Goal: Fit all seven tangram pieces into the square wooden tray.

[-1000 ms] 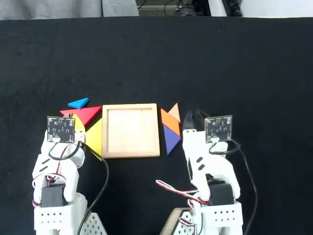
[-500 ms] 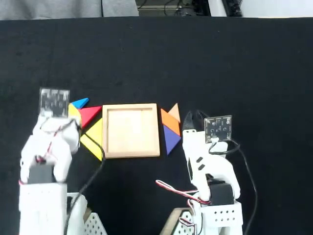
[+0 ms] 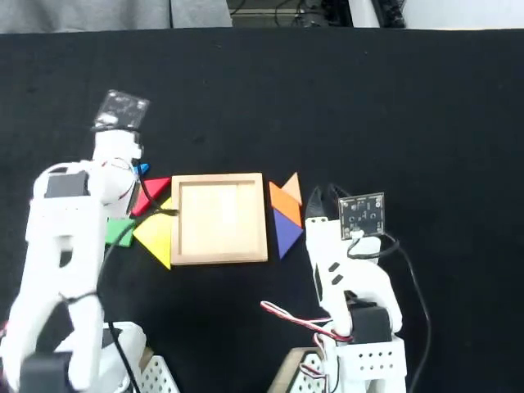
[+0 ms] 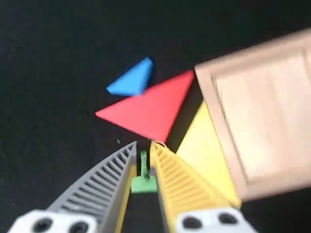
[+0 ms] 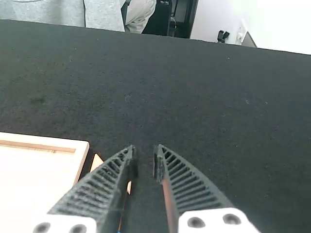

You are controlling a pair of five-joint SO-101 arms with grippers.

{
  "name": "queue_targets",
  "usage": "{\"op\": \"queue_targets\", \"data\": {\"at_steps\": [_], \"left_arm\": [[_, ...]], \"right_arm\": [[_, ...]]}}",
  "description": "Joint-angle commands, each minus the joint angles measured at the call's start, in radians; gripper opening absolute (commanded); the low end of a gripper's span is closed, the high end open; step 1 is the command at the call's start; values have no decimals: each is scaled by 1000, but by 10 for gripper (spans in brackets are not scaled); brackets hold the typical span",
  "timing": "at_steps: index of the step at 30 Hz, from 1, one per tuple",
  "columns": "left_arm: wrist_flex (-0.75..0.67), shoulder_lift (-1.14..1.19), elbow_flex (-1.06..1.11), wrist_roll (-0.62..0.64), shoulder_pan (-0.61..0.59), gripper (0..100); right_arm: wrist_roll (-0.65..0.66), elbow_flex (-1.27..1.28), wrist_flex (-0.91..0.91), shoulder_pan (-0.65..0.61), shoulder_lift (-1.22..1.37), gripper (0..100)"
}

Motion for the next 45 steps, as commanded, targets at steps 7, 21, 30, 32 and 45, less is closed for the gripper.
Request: {"op": "queue_targets", "data": {"at_steps": [7, 21, 30, 32, 45], "left_arm": [[198, 293, -272, -295, -28, 105], [-118, 393, -286, -305, -31, 187], [-477, 528, -131, -311, -39, 187], [-476, 562, -177, -308, -53, 187], [-339, 772, -487, -305, -173, 187]], "right_arm": [[11, -1, 2, -6, -42, 78], [11, -1, 0, -6, -42, 78], [11, -1, 0, -6, -42, 78], [11, -1, 0, -6, -42, 78], [54, -1, 0, -8, -42, 78]]}}
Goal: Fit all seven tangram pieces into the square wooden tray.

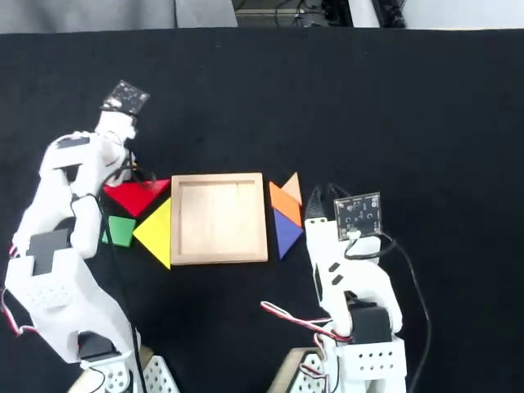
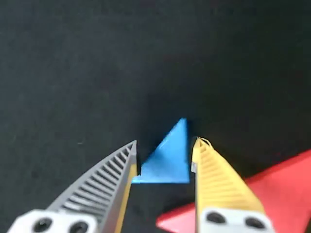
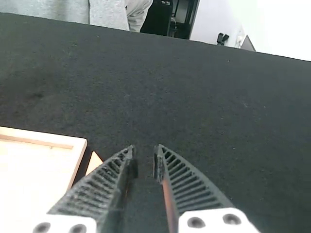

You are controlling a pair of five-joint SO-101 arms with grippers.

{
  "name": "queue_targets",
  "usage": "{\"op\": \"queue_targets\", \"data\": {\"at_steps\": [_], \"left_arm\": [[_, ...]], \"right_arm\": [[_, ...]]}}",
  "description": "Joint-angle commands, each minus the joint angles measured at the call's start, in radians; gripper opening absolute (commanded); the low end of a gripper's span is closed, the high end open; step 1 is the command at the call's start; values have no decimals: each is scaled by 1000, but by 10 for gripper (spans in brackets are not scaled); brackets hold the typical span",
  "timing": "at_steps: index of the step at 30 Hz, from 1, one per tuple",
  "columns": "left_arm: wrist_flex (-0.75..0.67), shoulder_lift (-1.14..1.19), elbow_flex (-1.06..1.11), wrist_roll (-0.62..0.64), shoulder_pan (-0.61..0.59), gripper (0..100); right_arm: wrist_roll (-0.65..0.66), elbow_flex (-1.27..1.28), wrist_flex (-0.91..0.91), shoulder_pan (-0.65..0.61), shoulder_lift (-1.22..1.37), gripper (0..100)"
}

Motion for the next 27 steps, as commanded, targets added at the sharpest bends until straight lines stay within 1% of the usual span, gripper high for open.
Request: {"op": "queue_targets", "data": {"at_steps": [1, 6, 7, 9, 11, 13, 18, 20, 22, 25, 27], "left_arm": [[146, -61, -110, -5, -22, 187], [322, -190, -114, -20, 64, 187], [348, -209, -114, -58, 79, 189], [390, -222, -114, -195, 94, 191], [436, -222, -122, -304, 97, 193], [471, -222, -122, -362, 94, 198], [566, -222, -122, -457, 93, 254], [552, -222, -116, -508, 96, 255], [500, -216, -116, -528, 97, 253], [327, -170, -125, -525, 93, 253], [229, -129, -119, -460, 87, 253]], "right_arm": [[11, -1, 0, -8, -42, 78], [15, -1, 0, -9, -42, 78], [15, -1, 0, -9, -42, 78], [15, -1, 0, -9, -42, 78], [15, -1, 2, -9, -42, 78], [15, -1, 2, -9, -42, 78], [15, -1, 0, -9, -42, 78], [15, -1, 0, -9, -42, 78], [17, -1, 0, -9, -42, 78], [17, -1, 0, -9, -42, 78], [17, -1, 0, -9, -42, 78]]}}
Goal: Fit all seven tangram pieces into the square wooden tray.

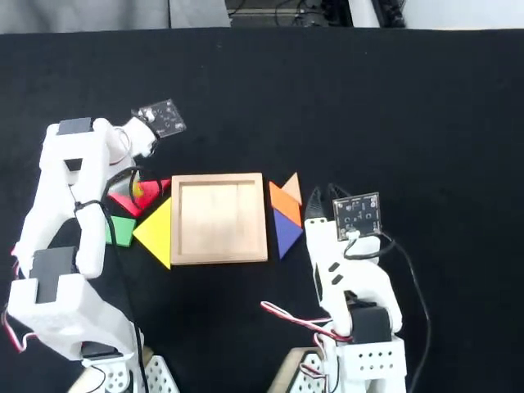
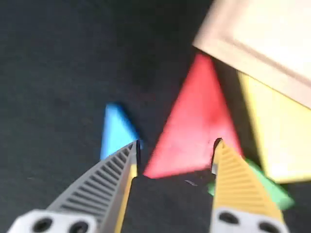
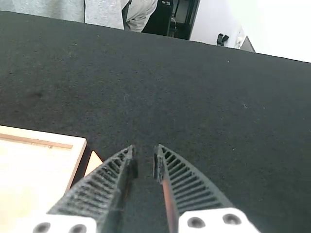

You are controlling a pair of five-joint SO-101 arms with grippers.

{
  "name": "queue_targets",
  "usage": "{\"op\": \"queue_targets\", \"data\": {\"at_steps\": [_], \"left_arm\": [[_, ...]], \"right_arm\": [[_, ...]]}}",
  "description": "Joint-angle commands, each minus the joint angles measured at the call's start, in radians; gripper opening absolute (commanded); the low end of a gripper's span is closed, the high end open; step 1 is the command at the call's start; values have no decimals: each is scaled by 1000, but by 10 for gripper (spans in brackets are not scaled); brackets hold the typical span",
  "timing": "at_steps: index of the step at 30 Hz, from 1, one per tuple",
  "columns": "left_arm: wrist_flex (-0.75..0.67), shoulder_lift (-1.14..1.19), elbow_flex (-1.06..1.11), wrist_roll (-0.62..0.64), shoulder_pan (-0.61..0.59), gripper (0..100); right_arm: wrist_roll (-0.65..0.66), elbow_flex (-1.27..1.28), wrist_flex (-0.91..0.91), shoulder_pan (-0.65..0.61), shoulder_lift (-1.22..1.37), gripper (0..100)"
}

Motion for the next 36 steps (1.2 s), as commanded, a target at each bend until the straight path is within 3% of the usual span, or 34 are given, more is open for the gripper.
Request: {"op": "queue_targets", "data": {"at_steps": [1, 4, 10, 17, 21, 30, 32, 36], "left_arm": [[-218, 48, -44, 103, -7, 253], [-288, 110, -48, 193, -31, 253], [-293, 172, -39, 150, -117, 253], [-51, 91, -41, -29, -191, 253], [52, 57, -39, -51, -213, 253], [91, -57, 162, -40, -154, 252], [89, -152, 162, 18, -134, 252], [91, -316, 122, 351, -88, 254]], "right_arm": [[9, -1, 0, -9, -42, 78], [9, -1, -2, -9, -42, 78], [9, -1, -2, -9, -42, 78], [58, -1, 5, -48, -42, 78], [66, -1, 6, -55, -42, 78], [71, -1, 6, -55, -42, 78], [71, -1, 6, -55, -42, 78], [71, -1, 6, -55, -42, 78]]}}
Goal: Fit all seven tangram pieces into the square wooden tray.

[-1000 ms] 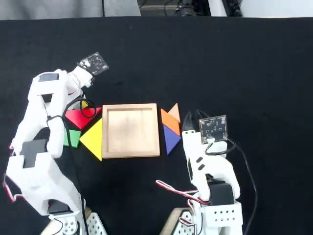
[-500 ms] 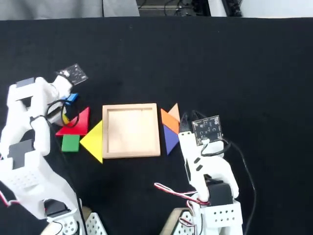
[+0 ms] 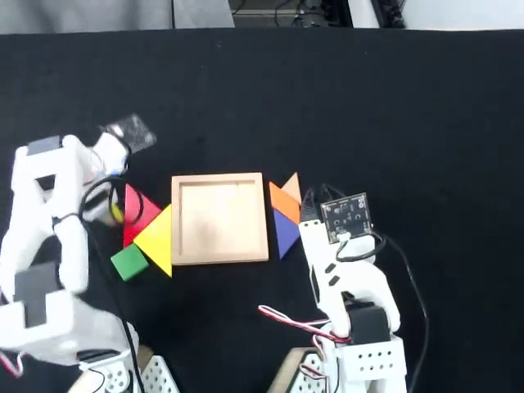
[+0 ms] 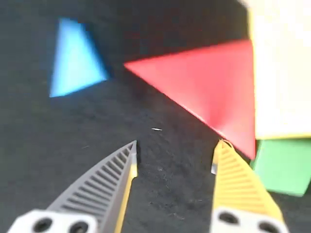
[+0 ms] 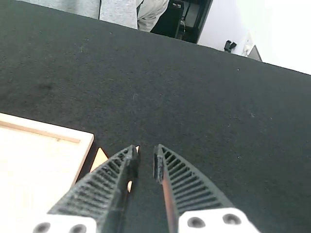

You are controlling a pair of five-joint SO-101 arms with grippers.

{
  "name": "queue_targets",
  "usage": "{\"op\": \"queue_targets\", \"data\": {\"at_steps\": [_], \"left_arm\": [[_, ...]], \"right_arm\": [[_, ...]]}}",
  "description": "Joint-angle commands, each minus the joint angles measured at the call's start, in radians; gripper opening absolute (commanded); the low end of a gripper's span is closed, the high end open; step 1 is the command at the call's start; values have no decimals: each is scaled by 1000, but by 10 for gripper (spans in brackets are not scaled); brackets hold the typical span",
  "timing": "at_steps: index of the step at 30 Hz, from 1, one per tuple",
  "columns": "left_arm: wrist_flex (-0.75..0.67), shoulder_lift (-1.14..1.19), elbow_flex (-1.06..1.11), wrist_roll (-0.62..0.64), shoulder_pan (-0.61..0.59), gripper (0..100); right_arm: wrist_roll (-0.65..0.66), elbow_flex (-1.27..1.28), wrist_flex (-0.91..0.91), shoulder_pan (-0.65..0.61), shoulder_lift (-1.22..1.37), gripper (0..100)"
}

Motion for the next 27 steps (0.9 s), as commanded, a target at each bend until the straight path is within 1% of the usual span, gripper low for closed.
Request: {"op": "queue_targets", "data": {"at_steps": [1, 3, 6, 9, 11, 13, 14, 15, 20, 24, 27], "left_arm": [[3, -206, -39, 362, 64, 256], [51, -227, -22, 480, 105, 257], [132, -199, -4, 583, 182, 258], [123, -124, -8, 707, 211, 262], [104, -57, -33, 824, 205, 315], [106, 15, -64, 904, 185, 392], [109, 48, -82, 916, 176, 418], [115, 74, -101, 913, 168, 423], [115, 170, -162, 867, 153, 423], [114, 170, -182, 859, 134, 423], [114, 146, -183, 858, 99, 423]], "right_arm": [[11, -1, 6, -17, -42, 78], [11, -1, 6, -17, -42, 78], [11, -1, 6, -17, -42, 78], [11, -1, 8, -17, -42, 78], [11, -1, 8, -17, -42, 78], [11, -1, 8, -17, -42, 78], [11, -1, 8, -17, -42, 78], [11, -1, 8, -17, -42, 78], [11, -1, 8, -17, -42, 78], [11, -1, 8, -17, -42, 78], [11, -1, 8, -17, -42, 78]]}}
